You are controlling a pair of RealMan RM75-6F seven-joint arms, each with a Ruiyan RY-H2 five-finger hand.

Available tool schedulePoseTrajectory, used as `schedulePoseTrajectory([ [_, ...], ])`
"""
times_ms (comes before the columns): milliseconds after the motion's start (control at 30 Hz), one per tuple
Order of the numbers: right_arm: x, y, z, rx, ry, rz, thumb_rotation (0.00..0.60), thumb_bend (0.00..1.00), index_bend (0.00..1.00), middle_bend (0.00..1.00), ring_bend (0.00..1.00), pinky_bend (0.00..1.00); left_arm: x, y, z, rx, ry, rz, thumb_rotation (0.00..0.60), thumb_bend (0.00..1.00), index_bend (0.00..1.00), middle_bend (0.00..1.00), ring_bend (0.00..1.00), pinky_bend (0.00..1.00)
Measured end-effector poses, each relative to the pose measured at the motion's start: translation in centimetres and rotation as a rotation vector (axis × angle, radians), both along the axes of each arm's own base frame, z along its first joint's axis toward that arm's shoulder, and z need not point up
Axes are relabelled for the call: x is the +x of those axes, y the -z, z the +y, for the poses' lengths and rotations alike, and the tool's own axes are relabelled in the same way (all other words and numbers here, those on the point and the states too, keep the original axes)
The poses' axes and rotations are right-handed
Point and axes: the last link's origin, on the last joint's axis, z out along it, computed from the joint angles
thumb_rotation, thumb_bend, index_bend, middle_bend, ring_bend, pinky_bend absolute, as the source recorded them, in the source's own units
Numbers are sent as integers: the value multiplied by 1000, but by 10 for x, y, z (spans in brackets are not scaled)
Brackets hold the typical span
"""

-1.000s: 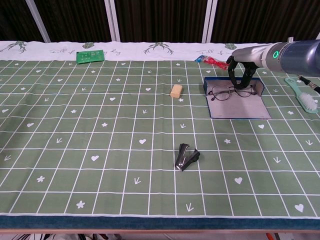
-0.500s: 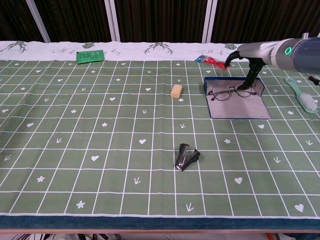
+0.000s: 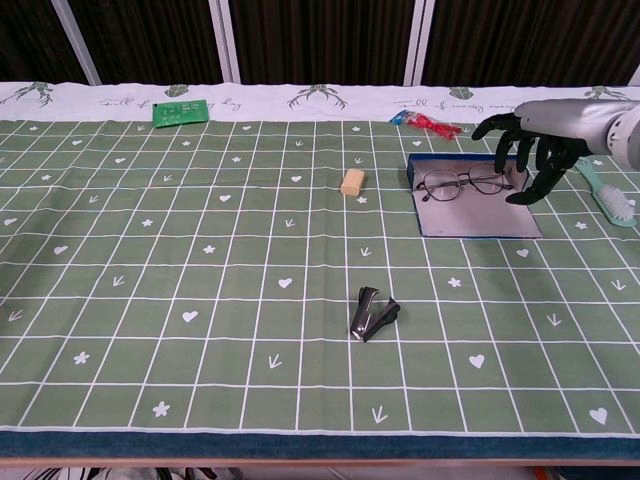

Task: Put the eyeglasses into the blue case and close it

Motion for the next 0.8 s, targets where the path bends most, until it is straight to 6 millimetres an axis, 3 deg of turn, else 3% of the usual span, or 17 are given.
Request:
schedulePoseTrajectory([
  [200,-3,4,-1,17,21,39,600,365,121,549,583,532,0,1,1,-1,-6,-1,600,384,151,0,0,0],
  [800,-4,25,-3,64,52,120,600,396,123,572,601,533,0,2,3,-10,-7,0,600,384,151,0,0,0],
])
